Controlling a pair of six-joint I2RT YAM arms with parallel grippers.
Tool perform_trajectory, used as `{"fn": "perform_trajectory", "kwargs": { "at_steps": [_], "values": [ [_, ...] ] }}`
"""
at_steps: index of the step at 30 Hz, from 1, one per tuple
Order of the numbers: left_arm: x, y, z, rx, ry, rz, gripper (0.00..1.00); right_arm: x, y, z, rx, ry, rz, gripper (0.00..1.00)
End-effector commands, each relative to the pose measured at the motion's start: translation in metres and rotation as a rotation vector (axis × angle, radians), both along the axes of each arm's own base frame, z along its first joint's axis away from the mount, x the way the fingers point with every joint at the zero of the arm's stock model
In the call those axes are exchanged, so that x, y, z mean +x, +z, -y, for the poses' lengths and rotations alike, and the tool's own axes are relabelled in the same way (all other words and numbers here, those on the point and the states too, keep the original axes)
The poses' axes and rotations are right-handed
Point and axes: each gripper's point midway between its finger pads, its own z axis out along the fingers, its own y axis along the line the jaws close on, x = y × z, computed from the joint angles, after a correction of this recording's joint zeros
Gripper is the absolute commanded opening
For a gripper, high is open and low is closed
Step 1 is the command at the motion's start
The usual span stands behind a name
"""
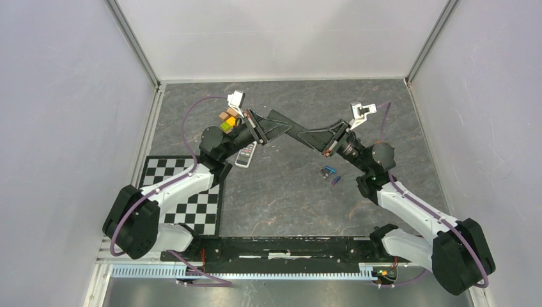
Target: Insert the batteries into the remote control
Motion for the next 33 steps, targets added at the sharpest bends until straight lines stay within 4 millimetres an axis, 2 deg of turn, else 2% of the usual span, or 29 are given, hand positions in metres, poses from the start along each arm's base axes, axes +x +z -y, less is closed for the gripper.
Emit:
{"fn": "perform_trajectory", "kwargs": {
  "at_steps": [1, 8, 13, 17, 23, 30, 33],
  "values": [
    [-0.032, 0.084, -0.033, -0.213, -0.031, 0.15, 0.02, 0.016, -0.041, 0.013, -0.112, -0.069, -0.035, 0.17],
    [-0.025, 0.078, -0.036, -0.206, 0.007, 0.15, 0.02, 0.018, -0.042, 0.018, -0.105, -0.08, -0.045, 0.17],
    [-0.016, 0.065, -0.034, -0.181, 0.039, 0.146, 0.02, 0.028, -0.042, 0.021, -0.055, -0.113, -0.127, 0.2],
    [-0.01, 0.056, -0.03, -0.165, 0.04, 0.133, 0.02, 0.036, -0.043, 0.02, -0.029, -0.124, -0.175, 0.29],
    [-0.002, 0.043, -0.025, -0.125, 0.058, 0.121, 0.02, 0.038, -0.04, 0.02, -0.013, -0.125, -0.196, 0.5],
    [0.01, 0.027, -0.021, -0.048, 0.1, 0.116, 0.02, 0.027, -0.025, 0.016, 0.029, -0.06, -0.165, 0.62],
    [0.015, 0.02, -0.019, -0.008, 0.12, 0.128, 0.02, 0.024, -0.033, 0.014, -0.004, -0.046, -0.198, 0.63]
  ]
}}
